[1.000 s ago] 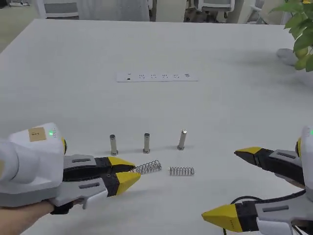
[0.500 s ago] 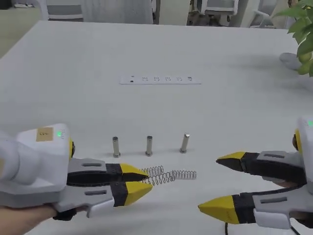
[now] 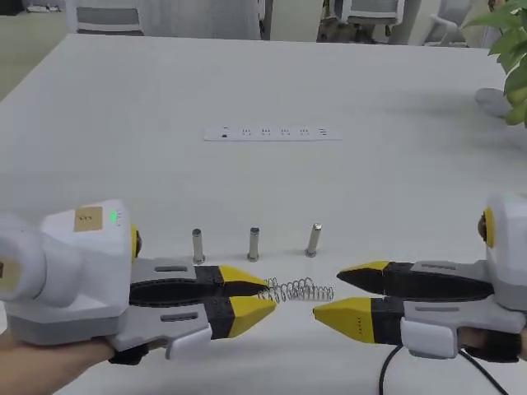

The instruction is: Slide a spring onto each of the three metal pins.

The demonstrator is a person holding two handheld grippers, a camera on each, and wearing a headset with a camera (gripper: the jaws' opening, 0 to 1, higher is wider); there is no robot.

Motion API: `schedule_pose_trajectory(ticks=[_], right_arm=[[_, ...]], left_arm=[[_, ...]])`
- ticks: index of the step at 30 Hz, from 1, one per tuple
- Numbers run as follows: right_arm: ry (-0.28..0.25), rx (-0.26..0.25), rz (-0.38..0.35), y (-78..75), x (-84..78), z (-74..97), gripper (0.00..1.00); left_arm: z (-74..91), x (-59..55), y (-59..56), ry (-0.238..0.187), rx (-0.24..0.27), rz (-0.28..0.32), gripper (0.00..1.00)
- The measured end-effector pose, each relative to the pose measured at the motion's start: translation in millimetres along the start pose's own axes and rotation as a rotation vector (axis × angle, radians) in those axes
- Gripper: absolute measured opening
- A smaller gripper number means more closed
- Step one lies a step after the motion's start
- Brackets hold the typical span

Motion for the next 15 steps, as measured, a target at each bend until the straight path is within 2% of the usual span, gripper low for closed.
schedule_pose_trajectory(ticks=[7, 8, 12, 13, 15], right_arm=[[0.092, 0.049, 0.116, 5.9, -6.3, -3.0, 0.30], [0.120, 0.052, 0.151, 5.6, -8.2, -3.0, 0.29], [0.175, 0.063, 0.260, 8.0, -9.4, -5.1, 0.25], [0.192, 0.067, 0.307, 9.1, -9.7, -5.9, 0.23], [0.224, 0.057, 0.356, 8.6, -11.5, -6.6, 0.22]], left_arm=[[-1.0, -0.4, -8.2, 0.012, -0.061, -0.006, 0.02], [-0.8, -1.3, -10.2, 0.018, -0.074, -0.009, 0.02], [-0.6, -3.7, -13.7, 0.033, -0.094, -0.014, 0.02], [-0.5, -3.9, -13.8, 0.036, -0.094, -0.017, 0.02], [-0.5, -4.5, -14.3, 0.039, -0.097, -0.015, 0.02]])
Point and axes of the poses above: the centre of the closed fingertips' face, and the gripper's own axes: z roughly backward along the fingers, y roughly to its left, x roughly out of its top, the point moved 3 cm from there along z, roughly backward along the fingers, and after that the axes turned 2 degrees about y, right-handed, at the moved point
